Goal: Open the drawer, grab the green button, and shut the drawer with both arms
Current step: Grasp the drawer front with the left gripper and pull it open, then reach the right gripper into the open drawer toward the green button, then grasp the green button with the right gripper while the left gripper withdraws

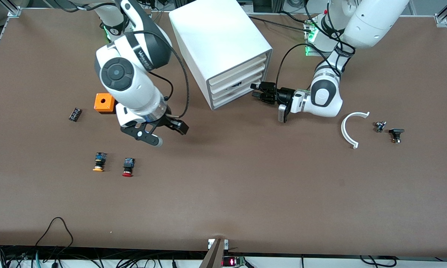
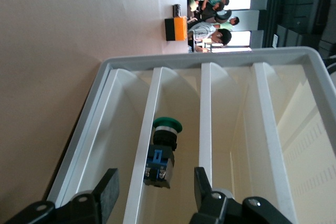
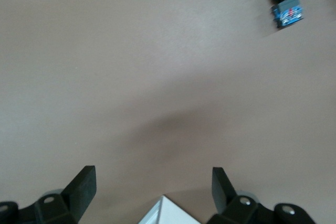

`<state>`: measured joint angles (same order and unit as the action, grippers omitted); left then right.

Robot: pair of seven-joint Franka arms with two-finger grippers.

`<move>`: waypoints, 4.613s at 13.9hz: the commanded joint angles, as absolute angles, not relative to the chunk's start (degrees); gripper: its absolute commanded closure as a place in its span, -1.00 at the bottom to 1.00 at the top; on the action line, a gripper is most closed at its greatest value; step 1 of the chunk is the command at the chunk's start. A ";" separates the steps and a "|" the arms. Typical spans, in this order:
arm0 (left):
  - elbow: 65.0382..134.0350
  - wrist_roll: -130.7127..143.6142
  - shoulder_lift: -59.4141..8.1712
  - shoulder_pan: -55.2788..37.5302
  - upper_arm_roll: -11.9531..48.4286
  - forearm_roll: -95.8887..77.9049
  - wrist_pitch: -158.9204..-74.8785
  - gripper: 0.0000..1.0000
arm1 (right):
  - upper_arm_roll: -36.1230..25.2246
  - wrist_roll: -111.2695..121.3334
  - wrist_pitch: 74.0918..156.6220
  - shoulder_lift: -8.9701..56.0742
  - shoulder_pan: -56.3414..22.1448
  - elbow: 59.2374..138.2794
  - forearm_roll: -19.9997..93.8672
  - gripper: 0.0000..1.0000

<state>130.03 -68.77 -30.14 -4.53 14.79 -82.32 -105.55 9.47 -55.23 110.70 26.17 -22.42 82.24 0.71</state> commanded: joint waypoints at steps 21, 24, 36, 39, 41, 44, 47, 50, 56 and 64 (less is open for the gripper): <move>125.08 -70.75 -34.72 -5.37 12.75 -76.04 -104.33 1.00 | 11.69 -81.72 109.42 38.67 -27.16 61.96 2.54 -0.95; 120.69 -66.55 -35.51 -2.64 11.78 -69.63 -104.33 1.00 | 11.95 -85.77 111.26 39.02 -27.33 61.79 3.78 -0.95; 115.66 -63.37 -38.23 -1.32 11.07 -68.03 -104.33 -1.00 | 11.95 -100.63 119.09 43.33 -35.59 61.79 3.60 -0.96; 114.36 -59.01 -36.14 -0.44 10.64 -65.50 -103.80 -1.00 | 11.78 -101.42 118.74 44.12 -37.44 61.96 3.25 -0.97; 110.15 -47.69 -34.11 0.79 10.63 -57.78 -100.65 -1.00 | 11.78 -104.57 119.00 45.35 -39.02 62.05 3.08 -0.98; 100.93 -33.17 -32.35 2.63 10.63 -45.13 -93.45 -1.00 | 11.69 -104.85 118.92 46.67 -41.12 62.57 2.81 -0.98; 91.26 -23.06 -31.90 3.51 10.63 -32.12 -85.54 -1.00 | 11.69 -105.03 118.48 46.58 -43.32 65.29 0.45 -0.97; 81.85 -15.14 -31.11 3.52 10.63 -20.34 -77.37 -1.00 | 11.69 -105.21 118.91 46.76 -44.47 67.85 -0.17 -0.97; 72.87 -6.59 -22.95 5.01 10.81 -2.67 -69.43 -1.00 | 11.69 -105.73 119.27 49.21 -45.61 68.12 -0.35 -0.97; 67.59 -7.74 -24.43 7.38 10.72 2.11 -75.94 -1.00 | 11.69 -105.73 120.85 50.80 -45.26 67.76 -0.09 0.54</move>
<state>68.66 -8.01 -23.49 6.92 10.29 0.59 -75.69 11.72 -105.11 120.88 50.83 -45.34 68.07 0.69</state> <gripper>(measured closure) 0.000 0.366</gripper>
